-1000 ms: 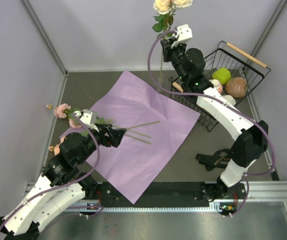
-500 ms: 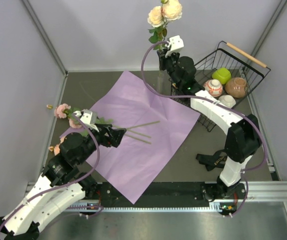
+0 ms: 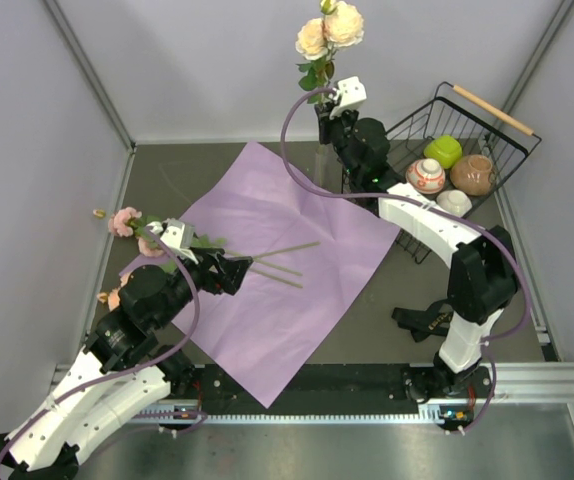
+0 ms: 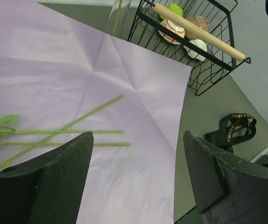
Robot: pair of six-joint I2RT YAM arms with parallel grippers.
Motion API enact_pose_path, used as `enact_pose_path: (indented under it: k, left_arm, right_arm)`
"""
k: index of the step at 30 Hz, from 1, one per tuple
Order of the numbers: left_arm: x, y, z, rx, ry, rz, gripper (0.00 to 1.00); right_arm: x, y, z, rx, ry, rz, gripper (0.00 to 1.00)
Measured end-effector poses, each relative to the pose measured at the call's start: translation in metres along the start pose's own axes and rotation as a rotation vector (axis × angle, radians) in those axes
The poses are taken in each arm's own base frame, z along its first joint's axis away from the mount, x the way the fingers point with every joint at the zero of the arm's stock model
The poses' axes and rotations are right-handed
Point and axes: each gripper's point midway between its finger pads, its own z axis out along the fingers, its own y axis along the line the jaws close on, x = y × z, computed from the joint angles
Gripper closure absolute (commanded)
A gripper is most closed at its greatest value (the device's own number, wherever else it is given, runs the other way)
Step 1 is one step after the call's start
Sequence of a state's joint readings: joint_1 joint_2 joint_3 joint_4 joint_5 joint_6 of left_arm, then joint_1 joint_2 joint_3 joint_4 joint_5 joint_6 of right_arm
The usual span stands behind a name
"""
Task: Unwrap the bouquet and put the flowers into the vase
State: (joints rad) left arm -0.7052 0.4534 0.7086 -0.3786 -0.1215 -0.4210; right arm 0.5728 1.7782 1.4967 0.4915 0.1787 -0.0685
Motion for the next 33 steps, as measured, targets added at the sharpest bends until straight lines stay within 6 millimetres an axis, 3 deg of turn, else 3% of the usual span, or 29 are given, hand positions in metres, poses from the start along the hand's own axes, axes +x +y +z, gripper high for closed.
enact_pose_path:
  k: [4, 8, 12, 33]
  left_arm:
    - [0.000, 0.000, 0.000, -0.001, 0.000, 0.000, 0.17]
    - [0.000, 0.000, 0.000, 0.000, -0.001, 0.000, 0.17]
    - [0.000, 0.000, 0.000, -0.001, 0.000, 0.000, 0.17]
    - [0.000, 0.000, 0.000, -0.001, 0.000, 0.000, 0.17]
  right_arm:
    - [0.001, -0.001, 0.000, 0.005, -0.002, 0.001, 0.88]
    - [0.000, -0.002, 0.000, 0.015, -0.004, 0.003, 0.73]
    - [0.001, -0.005, 0.000, 0.025, -0.002, 0.002, 0.64]
    - [0.017, -0.009, 0.001, 0.040, 0.039, -0.007, 0.43]
